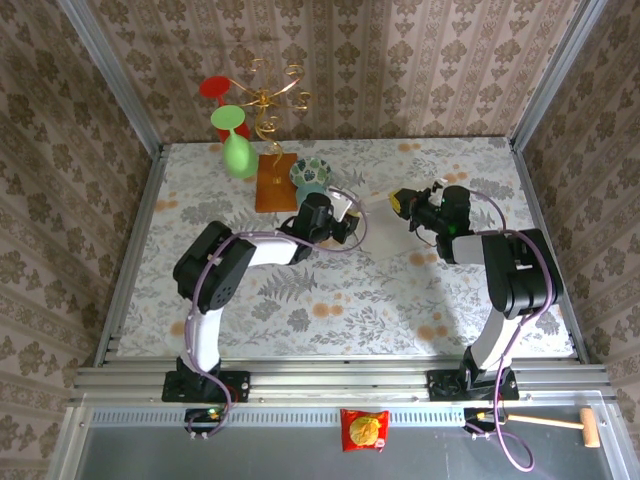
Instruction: Fold the paper box
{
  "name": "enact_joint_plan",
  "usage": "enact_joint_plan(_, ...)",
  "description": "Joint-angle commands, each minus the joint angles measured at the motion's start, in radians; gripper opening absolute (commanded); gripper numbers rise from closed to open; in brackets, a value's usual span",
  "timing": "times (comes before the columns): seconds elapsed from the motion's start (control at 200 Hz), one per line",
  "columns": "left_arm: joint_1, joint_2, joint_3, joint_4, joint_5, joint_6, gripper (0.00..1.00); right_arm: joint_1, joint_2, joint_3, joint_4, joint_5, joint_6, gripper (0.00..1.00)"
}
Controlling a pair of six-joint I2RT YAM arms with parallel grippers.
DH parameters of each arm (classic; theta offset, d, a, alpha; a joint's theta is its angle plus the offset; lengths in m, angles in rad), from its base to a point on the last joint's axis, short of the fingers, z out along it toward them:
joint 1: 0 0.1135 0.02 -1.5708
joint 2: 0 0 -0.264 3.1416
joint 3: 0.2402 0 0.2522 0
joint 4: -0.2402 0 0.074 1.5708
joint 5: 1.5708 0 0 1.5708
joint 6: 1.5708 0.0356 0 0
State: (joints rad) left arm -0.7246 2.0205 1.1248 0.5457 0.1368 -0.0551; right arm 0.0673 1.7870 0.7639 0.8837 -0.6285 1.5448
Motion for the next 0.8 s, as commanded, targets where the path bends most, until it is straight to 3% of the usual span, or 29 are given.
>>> enact_joint_plan(0.0, 0.0, 0.042, 0.073, 0.011, 0.042, -0.002, 0.29, 0.005, 0.02, 0.025, -0.04, -0.005, -0.002, 0.0)
enact_joint_plan(0.535, 0.009, 0.074, 0.134, 0.017, 0.047, -0.076, 0.31, 0.022, 0.028, 0.074, -0.105, 0.05, -0.016, 0.0)
enact_joint_plan(0.79, 0.041, 0.091, 0.143, 0.045, 0.086, -0.145, 0.31, 0.035, 0.109, 0.094, 0.062, 0.084, -0.027, 0.0)
